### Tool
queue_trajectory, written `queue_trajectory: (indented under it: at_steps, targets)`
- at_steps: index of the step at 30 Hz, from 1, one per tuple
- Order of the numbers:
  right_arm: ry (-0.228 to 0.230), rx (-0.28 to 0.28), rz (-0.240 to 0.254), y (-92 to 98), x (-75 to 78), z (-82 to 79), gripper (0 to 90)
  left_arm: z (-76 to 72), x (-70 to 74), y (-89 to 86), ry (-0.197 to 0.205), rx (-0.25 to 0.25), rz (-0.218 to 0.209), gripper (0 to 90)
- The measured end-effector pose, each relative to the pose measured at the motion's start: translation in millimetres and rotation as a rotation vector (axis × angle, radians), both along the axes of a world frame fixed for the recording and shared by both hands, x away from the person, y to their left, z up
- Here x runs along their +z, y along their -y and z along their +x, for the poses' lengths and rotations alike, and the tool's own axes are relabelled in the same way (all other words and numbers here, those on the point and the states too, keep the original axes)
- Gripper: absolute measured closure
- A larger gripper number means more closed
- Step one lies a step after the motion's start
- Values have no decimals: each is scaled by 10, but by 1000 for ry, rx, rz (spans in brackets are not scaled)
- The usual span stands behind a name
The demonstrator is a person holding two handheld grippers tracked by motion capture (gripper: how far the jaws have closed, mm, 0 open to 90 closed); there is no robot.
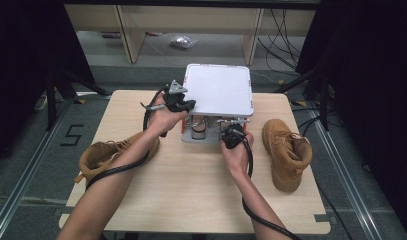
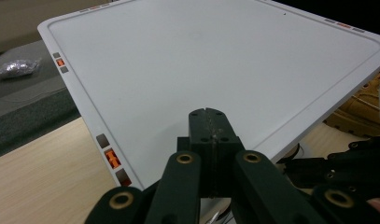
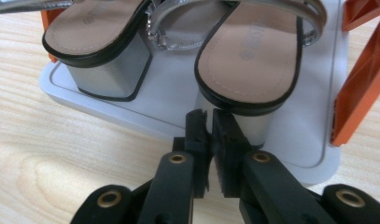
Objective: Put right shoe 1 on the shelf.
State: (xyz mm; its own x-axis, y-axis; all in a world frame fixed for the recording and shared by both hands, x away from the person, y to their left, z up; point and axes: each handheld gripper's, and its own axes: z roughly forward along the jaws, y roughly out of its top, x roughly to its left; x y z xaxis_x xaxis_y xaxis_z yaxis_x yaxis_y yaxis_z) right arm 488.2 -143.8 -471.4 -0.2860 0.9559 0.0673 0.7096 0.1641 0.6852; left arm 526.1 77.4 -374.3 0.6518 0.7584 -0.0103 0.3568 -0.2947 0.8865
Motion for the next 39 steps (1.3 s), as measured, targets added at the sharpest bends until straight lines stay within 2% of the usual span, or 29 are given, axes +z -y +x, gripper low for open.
queue_trajectory:
  at_steps: [4,5,6,8,10,14,15,17,18,20,25,26,27,28,30,34,35,36,37,39]
  targets:
    - [21,6,5,71,63,-22,900,1,0,0,0,-2,1,899]
    - [11,1,16,78,82,-23,900,0,5,-7,-1,-8,16,899]
    - [2,-5,8,91,98,-21,900,-1,1,5,1,-3,2,900]
    - [-25,-21,34,83,110,-29,900,0,4,-6,-1,-7,15,900]
    - [-10,-11,29,90,102,-17,900,0,4,-6,-1,-6,15,900]
    - [-9,-13,31,89,96,-9,900,-5,8,4,-2,1,13,899]
    - [-15,-12,25,95,103,-8,900,-3,5,4,-2,-2,10,900]
    - [6,0,4,106,93,11,900,1,5,-5,0,-7,15,900]
    - [7,-5,14,94,82,16,900,-1,5,-5,1,-4,16,899]
    - [-22,-19,29,74,102,4,900,-1,5,-4,1,-3,16,899]
    - [-3,-2,7,95,83,3,900,0,0,-2,1,-3,1,899]
    - [-8,-8,17,88,83,-9,893,0,4,-9,1,-7,15,899]
    - [2,8,-2,102,89,-27,884,0,4,-9,1,-8,16,899]
    - [-1,11,3,104,98,-44,873,-2,0,3,3,-4,2,899]
    - [-24,-2,12,109,126,-96,850,-3,0,4,5,-2,5,899]
    - [-23,11,21,154,177,-178,799,-5,0,5,7,-1,6,899]
    - [-17,28,19,178,184,-190,776,-5,4,-2,7,-5,20,899]
    - [-19,27,32,185,192,-218,762,-6,1,8,8,0,8,899]
    - [-26,25,22,199,211,-242,748,-7,2,8,8,0,9,899]
    - [-41,23,53,238,236,-297,716,-6,2,6,8,-1,8,899]
